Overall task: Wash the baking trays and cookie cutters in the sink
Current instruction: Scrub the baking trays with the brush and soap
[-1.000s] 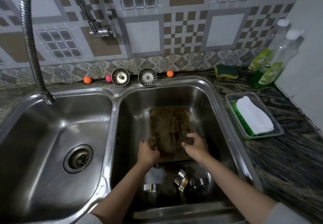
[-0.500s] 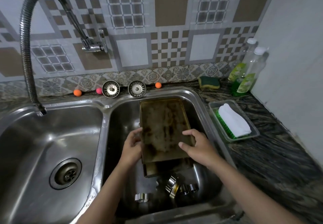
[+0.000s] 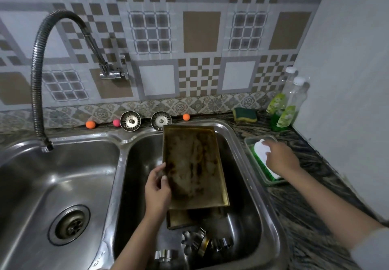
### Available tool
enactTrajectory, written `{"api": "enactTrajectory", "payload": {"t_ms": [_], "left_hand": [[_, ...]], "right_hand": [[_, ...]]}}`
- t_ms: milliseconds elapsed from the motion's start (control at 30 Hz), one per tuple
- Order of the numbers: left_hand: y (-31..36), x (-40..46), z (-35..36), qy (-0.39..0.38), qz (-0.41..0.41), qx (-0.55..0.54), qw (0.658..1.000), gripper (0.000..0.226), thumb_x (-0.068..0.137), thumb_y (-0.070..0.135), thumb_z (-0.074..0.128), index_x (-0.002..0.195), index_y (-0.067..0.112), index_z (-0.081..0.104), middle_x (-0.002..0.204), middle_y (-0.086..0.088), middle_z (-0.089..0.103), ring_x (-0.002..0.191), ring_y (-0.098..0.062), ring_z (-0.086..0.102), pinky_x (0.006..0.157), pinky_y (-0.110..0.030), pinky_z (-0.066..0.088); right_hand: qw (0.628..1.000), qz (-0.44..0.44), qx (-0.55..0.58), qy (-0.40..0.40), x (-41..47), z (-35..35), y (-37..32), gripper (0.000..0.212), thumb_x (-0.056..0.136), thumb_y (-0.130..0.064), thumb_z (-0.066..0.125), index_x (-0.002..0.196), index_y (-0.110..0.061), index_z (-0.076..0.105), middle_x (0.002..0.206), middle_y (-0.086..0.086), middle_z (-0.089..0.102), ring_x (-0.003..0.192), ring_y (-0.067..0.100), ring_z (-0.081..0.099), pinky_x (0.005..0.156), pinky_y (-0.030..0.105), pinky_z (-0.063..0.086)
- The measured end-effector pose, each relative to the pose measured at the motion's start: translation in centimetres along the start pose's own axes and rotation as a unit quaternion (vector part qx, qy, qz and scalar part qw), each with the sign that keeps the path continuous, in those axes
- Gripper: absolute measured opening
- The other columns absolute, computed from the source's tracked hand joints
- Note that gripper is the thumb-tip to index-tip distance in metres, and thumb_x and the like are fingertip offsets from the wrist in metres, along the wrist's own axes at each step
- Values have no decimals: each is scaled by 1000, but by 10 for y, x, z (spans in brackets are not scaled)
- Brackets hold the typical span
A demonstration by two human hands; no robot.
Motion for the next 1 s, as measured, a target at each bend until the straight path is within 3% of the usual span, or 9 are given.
{"api": "enactTrajectory", "payload": {"t_ms": [133,300,433,567,667,800,867,933,1000], "left_hand": [[-3,-1,-1,-7,4,9,1000,37,97,1,41,124,22,56,121,-3,59,112,-13,57,95,-35,50],[-3,-2,-1,-27,10,23,999,38,97,-1,40,119,27,55,114,8,58,109,-4,55,80,-16,46],[1,-11,9,-33,18,17,999,38,98,-1,38,123,24,53,113,7,59,105,-2,58,77,-14,47],[14,-26,24,-23,55,1,998,42,95,-8,37,124,19,54,108,15,60,91,15,58,76,-6,47],[20,-34,26,-12,74,3,997,45,93,-10,40,123,20,55,117,14,59,105,11,56,94,-17,47],[20,-47,14,0,72,-3,997,44,94,-8,40,123,21,56,119,7,61,105,5,59,92,-17,49],[17,-53,16,-11,74,0,997,45,95,-6,40,123,24,56,121,3,63,108,-1,60,95,-23,50],[16,-56,19,-11,78,9,997,44,94,-2,42,125,26,57,123,1,63,115,-10,58,102,-38,48],[18,-51,21,6,80,6,997,42,92,-1,43,124,24,57,124,1,62,119,-13,56,105,-46,43]], "right_hand": [[999,6,47,5,7,-15,-1,44,93,-15,51,136,-23,47,126,13,58,104,34,58,73,36,50],[984,-82,118,101,-5,-50,-23,39,92,-20,54,131,-24,50,111,8,62,88,25,57,61,29,42],[962,-146,208,96,-32,-46,-72,36,94,-19,51,129,-26,49,106,1,55,88,19,56,53,20,36],[946,-235,205,82,-68,2,-129,41,92,-27,42,132,-25,47,113,6,54,97,26,56,69,32,47],[950,-285,120,55,-93,32,-154,52,90,-40,32,140,-28,37,106,5,46,89,27,56,62,27,40],[953,-272,110,76,-70,25,-153,56,92,-45,48,144,-35,31,104,-2,40,88,20,54,54,20,33],[967,-203,124,88,-41,11,-147,57,92,-43,51,145,-34,31,116,2,43,101,23,54,62,25,40],[973,-151,151,86,-40,4,-154,63,89,-44,56,146,-34,30,127,6,42,112,27,51,75,30,44],[970,-183,147,66,-68,14,-165,75,84,-50,59,148,-35,24,119,2,40,105,27,53,71,29,42]]}}
Point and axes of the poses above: each hand's wrist, its own x-axis towards the middle knuckle, its own z-axis out of the palm, y = z × x, the point moved 1 cm from there along x, towards the middle knuckle
